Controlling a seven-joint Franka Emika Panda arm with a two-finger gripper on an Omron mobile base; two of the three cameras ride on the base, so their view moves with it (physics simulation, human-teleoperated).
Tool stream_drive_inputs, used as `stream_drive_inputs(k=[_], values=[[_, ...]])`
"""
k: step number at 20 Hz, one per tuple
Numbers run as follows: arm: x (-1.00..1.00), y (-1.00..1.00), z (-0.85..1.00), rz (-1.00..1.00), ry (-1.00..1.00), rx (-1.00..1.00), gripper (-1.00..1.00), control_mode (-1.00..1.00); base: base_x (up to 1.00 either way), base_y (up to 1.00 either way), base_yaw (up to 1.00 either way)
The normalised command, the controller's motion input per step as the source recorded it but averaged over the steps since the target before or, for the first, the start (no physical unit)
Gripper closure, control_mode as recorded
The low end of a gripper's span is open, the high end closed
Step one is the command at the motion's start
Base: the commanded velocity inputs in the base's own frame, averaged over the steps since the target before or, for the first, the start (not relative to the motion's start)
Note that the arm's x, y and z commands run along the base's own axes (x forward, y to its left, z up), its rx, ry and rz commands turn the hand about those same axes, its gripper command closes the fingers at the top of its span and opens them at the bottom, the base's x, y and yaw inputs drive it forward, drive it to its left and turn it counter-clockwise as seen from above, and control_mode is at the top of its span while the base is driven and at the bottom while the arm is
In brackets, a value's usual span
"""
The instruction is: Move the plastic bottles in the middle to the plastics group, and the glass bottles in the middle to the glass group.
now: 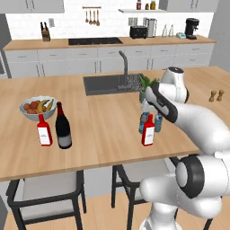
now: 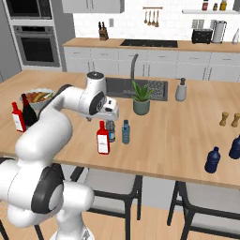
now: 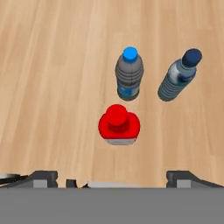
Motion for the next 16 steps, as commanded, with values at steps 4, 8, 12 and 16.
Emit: stream_drive_inputs(k=[4,8,12,16], values=[[0.39,0.09,-0.2,0.0,0.03,0.0,-1.0,-1.0,0.0,0.0,0.0],[0.16,0.0,-0.26,0.0,0.06,-0.1,-1.0,-1.0,0.0,0.0,0.0],[0.0,0.0,-0.28,0.0,0.04,-0.11,-1.0,-1.0,0.0,0.0,0.0],[0.0,0.0,-0.24,0.0,0.0,-0.07,-1.0,-1.0,0.0,0.0,0.0]])
